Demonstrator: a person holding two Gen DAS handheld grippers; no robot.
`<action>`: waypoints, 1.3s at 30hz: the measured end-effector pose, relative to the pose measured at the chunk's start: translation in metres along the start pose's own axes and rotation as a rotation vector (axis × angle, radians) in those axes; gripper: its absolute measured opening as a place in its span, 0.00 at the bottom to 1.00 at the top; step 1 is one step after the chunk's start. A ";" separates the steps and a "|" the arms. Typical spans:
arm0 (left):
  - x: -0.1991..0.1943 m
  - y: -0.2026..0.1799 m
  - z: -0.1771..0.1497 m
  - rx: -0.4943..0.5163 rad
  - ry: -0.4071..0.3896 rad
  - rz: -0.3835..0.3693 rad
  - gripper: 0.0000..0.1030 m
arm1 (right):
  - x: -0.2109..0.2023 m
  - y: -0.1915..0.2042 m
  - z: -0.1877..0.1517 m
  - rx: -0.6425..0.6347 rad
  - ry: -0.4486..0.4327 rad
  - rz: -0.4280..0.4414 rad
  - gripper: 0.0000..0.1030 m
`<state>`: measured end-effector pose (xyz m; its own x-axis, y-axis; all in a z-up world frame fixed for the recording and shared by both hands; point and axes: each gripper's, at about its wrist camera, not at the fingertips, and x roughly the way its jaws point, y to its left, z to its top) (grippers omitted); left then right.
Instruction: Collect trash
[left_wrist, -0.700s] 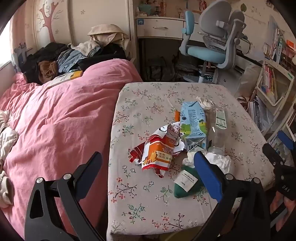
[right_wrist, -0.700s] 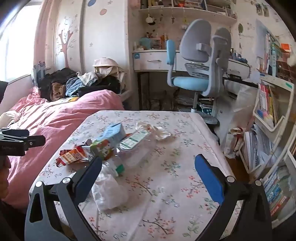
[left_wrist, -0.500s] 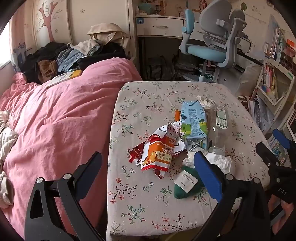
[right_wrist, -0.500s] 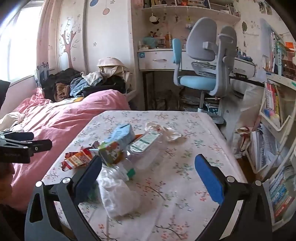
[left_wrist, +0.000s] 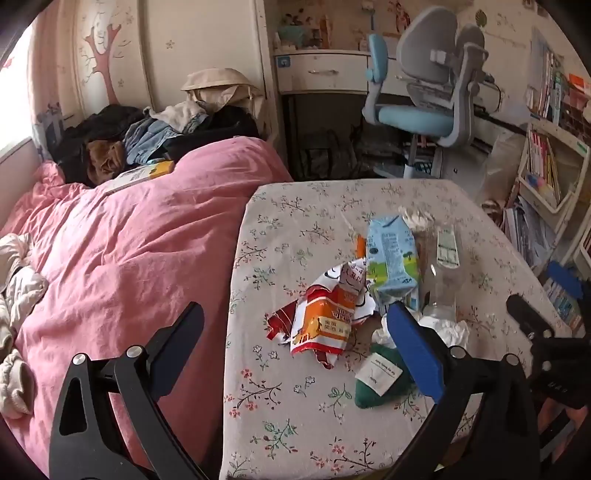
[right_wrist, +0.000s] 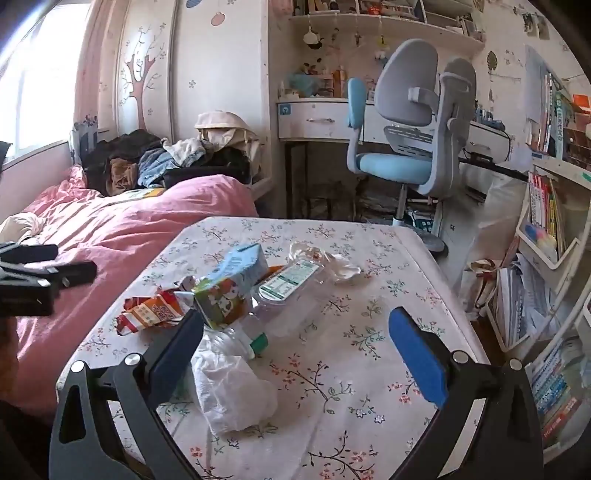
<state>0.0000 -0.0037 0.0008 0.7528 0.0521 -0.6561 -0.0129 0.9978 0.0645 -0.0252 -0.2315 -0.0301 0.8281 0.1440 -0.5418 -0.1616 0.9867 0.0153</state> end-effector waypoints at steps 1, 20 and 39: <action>0.001 0.003 0.001 -0.015 0.006 0.001 0.93 | 0.003 0.001 -0.001 0.006 0.005 0.000 0.94; 0.008 0.010 -0.001 -0.062 0.056 -0.053 0.93 | 0.008 0.012 -0.010 0.019 0.029 0.045 0.94; 0.012 0.010 -0.002 -0.062 0.065 -0.053 0.93 | 0.012 0.013 -0.011 0.017 0.053 0.057 0.94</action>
<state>0.0075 0.0068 -0.0075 0.7095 -0.0003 -0.7047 -0.0165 0.9997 -0.0171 -0.0235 -0.2179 -0.0454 0.7879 0.1967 -0.5835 -0.1987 0.9781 0.0615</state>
